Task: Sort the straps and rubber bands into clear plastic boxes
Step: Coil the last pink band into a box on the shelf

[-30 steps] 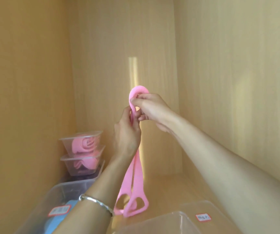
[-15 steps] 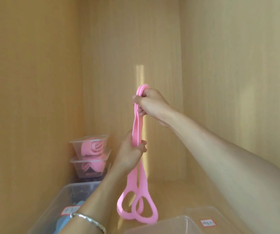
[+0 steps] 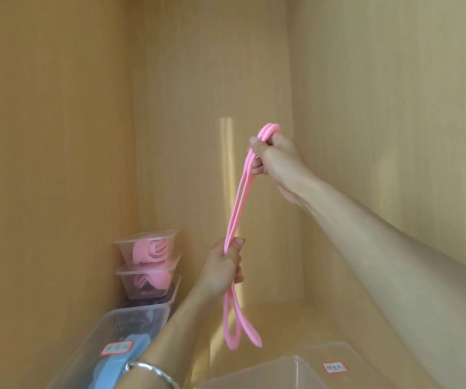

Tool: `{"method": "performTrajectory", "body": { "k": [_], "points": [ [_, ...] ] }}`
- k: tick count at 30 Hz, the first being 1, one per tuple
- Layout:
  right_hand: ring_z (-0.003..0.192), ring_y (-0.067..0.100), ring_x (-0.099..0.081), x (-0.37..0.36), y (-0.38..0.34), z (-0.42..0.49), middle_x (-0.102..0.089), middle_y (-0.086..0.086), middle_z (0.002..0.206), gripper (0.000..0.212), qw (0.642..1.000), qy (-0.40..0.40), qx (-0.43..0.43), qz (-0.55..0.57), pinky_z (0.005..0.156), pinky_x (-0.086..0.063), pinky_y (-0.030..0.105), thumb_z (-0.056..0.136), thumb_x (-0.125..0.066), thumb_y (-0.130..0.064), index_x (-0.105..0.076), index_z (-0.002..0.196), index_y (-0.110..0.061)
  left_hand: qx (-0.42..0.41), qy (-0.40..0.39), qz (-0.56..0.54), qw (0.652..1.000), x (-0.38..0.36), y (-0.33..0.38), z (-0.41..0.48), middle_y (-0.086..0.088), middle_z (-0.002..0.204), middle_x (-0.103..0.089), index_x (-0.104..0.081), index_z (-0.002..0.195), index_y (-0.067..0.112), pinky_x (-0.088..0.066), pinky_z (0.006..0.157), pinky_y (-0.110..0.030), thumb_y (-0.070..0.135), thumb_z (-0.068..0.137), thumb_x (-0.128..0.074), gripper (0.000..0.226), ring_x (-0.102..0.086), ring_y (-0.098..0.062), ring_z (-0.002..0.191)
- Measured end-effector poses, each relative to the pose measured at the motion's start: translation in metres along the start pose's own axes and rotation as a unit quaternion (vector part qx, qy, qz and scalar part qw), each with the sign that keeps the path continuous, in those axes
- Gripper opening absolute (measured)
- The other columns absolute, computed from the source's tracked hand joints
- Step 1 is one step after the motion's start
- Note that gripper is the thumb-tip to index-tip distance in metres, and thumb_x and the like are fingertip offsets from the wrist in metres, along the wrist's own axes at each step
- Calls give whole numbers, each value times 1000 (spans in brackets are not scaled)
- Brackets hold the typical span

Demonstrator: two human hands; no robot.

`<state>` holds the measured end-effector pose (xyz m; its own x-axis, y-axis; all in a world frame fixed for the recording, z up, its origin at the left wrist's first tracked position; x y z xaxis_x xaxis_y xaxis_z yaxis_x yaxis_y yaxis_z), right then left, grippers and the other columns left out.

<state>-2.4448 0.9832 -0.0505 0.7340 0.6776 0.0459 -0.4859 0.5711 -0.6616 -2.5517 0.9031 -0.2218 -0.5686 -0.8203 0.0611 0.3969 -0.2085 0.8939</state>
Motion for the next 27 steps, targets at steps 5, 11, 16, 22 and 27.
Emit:
{"method": "performTrajectory", "body": {
  "k": [5, 11, 16, 22, 27],
  "points": [
    [60, 9, -57, 55, 31, -63, -58, 5, 73, 16, 975, 62, -65, 201, 56, -50, 19, 99, -50, -11, -57, 85, -9, -2, 104, -3, 995, 31, 31, 15, 0, 56, -37, -58, 76, 16, -32, 47, -24, 26, 96, -54, 22, -35, -14, 44],
    [71, 17, -63, 28, 131, -195, -65, 8, 77, 7, 848, 48, -344, 400, 55, -55, 20, 93, -56, -11, -58, 97, -6, 80, 125, -100, 984, 20, 48, -11, 0, 60, -33, -50, 73, 14, -25, 50, -22, 0, 88, -33, 27, -29, -14, 47],
    [66, 18, -66, 8, 134, -248, -70, 11, 80, 41, 879, -174, -409, 175, 60, -52, 26, 77, -62, -42, -66, 87, -3, 97, 123, -74, 985, 6, 43, -40, -4, 66, -42, -57, 77, 9, -33, 57, -26, 3, 88, -34, 26, -40, -19, 59],
    [32, 10, -42, 65, 98, -224, -56, 5, 45, 64, 934, -153, -281, -156, 40, -33, 19, 85, -51, -63, -51, 46, -12, 82, 121, -51, 988, 2, 58, -60, -3, 57, -38, -51, 66, 12, -26, 54, -25, 1, 85, -34, 28, -34, -19, 51],
    [46, 8, -37, 102, 66, -207, -42, -6, 49, 52, 983, 136, -69, -106, 51, -31, 28, 88, -61, -50, -44, 56, -13, 100, 109, -141, 979, -16, 65, -80, -7, 73, -43, -55, 79, 11, -35, 61, -27, 1, 85, -31, 26, -38, -20, 60]
  ]
}}
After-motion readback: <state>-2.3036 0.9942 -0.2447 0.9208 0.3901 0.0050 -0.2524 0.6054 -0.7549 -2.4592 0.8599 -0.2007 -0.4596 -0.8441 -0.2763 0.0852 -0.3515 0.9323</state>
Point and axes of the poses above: each hand's wrist, its own z-axis towards the middle knuckle, its own x-axis out of the back of the hand, y = z × x, the point moved 8 cm from there along z, towards the middle knuckle
